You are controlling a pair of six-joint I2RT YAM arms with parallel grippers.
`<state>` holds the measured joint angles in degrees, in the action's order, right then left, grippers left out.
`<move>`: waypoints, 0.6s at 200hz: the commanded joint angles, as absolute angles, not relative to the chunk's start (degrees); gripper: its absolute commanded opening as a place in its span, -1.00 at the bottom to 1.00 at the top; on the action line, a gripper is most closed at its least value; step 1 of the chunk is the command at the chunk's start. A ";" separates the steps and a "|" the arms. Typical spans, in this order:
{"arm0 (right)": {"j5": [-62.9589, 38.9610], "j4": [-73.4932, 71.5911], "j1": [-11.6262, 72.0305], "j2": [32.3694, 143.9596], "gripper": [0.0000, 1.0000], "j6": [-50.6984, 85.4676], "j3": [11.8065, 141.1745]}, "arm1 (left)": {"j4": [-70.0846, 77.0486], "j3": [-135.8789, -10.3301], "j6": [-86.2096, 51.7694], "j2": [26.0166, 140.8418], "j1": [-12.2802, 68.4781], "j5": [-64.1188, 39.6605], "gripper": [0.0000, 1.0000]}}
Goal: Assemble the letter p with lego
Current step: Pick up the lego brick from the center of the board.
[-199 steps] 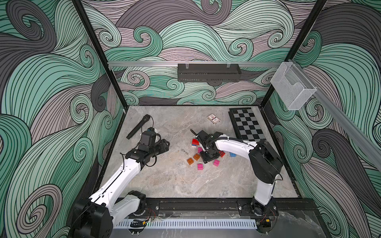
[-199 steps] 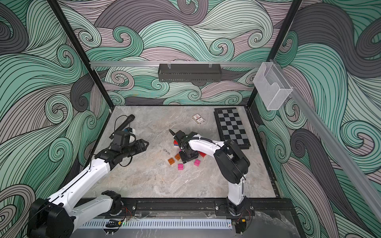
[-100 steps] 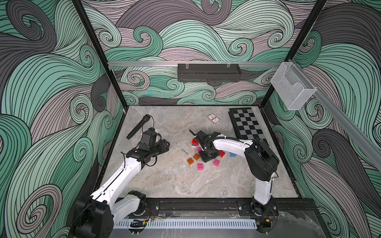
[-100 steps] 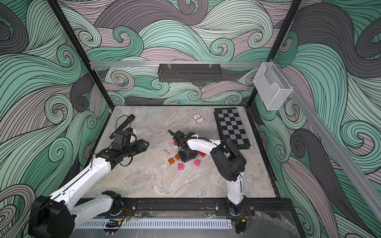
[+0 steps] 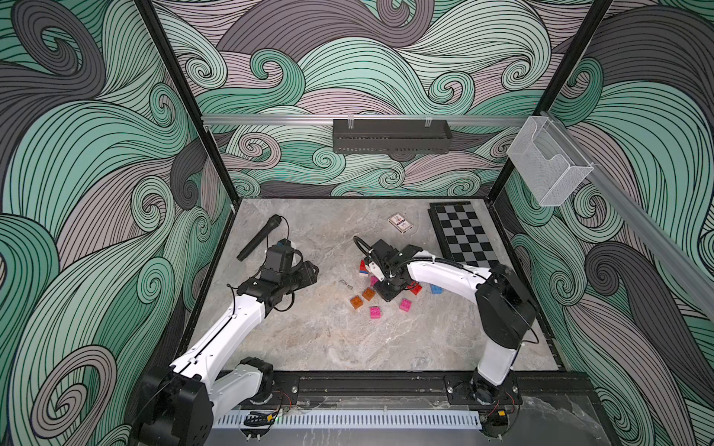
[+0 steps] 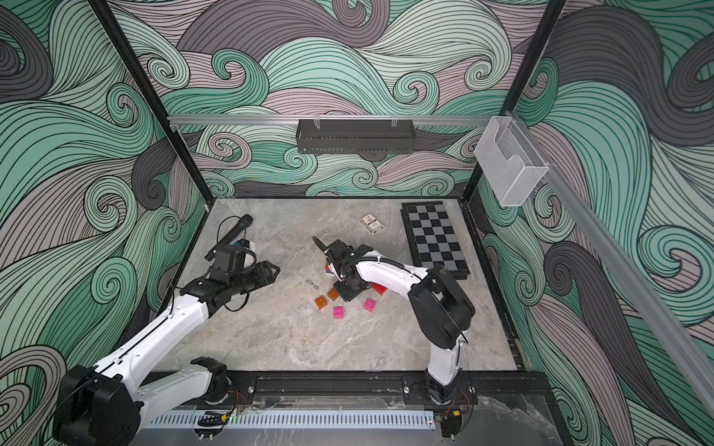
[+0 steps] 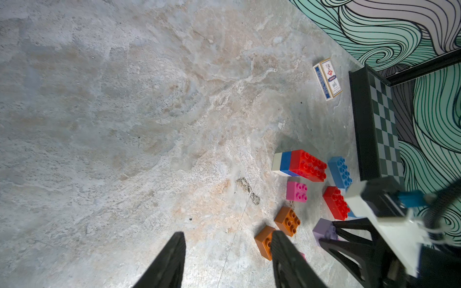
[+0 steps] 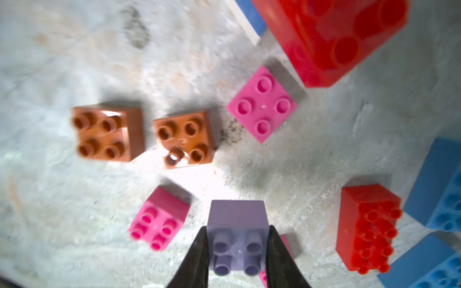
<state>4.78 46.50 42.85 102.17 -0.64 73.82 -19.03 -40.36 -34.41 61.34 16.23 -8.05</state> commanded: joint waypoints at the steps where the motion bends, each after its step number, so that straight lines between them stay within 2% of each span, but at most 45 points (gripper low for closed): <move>1: 0.56 48.62 43.03 98.86 -0.49 -18.15 76.82 | -16.77 -40.28 -33.03 59.90 15.91 -9.27 0.13; 40: -6.83 54.48 42.28 103.51 -0.53 -30.80 88.79 | -15.95 -39.58 -31.72 59.51 15.89 -10.10 0.12; 86: -4.10 64.39 40.93 116.73 -0.58 -42.45 108.57 | -15.52 -38.94 -30.92 58.72 15.91 -9.93 0.12; 120: -2.82 70.19 39.35 124.03 -0.59 -45.93 117.73 | -15.56 -38.92 -30.55 58.63 15.90 -9.50 0.12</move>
<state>-2.98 62.11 40.80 120.92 -39.20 113.06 -16.60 -38.87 -32.10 59.64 16.23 -9.47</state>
